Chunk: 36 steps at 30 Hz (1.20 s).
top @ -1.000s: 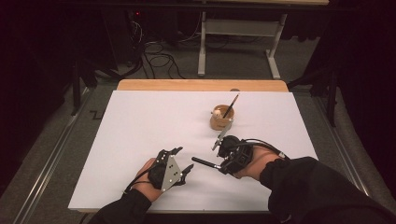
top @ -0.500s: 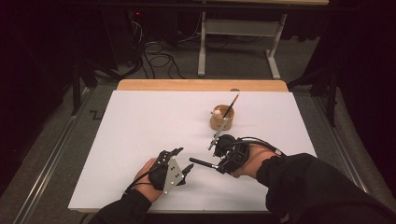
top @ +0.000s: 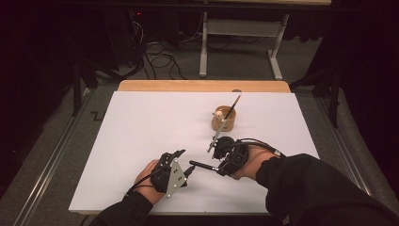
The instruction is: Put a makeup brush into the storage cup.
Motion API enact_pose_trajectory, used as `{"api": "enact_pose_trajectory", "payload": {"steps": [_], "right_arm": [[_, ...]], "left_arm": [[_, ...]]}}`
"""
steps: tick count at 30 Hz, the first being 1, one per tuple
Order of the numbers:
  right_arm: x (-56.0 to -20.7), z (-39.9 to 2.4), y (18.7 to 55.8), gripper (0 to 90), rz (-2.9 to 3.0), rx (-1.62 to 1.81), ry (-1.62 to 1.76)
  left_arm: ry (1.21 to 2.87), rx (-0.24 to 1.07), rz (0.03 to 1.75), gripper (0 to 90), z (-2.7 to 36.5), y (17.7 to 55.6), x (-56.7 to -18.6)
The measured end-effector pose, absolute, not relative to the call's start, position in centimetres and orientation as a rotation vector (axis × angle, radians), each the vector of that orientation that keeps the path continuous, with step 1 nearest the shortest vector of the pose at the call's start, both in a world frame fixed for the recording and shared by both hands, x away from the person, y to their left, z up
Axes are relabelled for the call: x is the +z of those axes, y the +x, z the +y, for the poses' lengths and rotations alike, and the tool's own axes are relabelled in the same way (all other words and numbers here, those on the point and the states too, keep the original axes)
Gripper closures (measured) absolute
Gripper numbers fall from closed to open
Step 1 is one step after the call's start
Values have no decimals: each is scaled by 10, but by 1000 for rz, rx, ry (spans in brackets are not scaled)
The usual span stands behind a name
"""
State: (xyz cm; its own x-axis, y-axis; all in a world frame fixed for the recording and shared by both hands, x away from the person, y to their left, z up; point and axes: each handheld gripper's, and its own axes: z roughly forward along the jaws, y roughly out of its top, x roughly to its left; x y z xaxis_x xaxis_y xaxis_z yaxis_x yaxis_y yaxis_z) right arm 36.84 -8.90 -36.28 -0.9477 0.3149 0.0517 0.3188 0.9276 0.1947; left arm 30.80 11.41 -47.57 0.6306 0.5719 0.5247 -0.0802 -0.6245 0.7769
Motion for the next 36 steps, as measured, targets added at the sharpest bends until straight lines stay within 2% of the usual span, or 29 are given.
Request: {"api": "enact_pose_trajectory", "payload": {"steps": [12, 36], "right_arm": [[-360, -82, 370, 789, -3050, -270, -476], [-358, -62, 375, 789, -3049, -137, -420]], "left_arm": [[2044, 1023, 368, 397, 113, 307, -476], [2107, 1068, 272, 517, 107, 302, -479]]}}
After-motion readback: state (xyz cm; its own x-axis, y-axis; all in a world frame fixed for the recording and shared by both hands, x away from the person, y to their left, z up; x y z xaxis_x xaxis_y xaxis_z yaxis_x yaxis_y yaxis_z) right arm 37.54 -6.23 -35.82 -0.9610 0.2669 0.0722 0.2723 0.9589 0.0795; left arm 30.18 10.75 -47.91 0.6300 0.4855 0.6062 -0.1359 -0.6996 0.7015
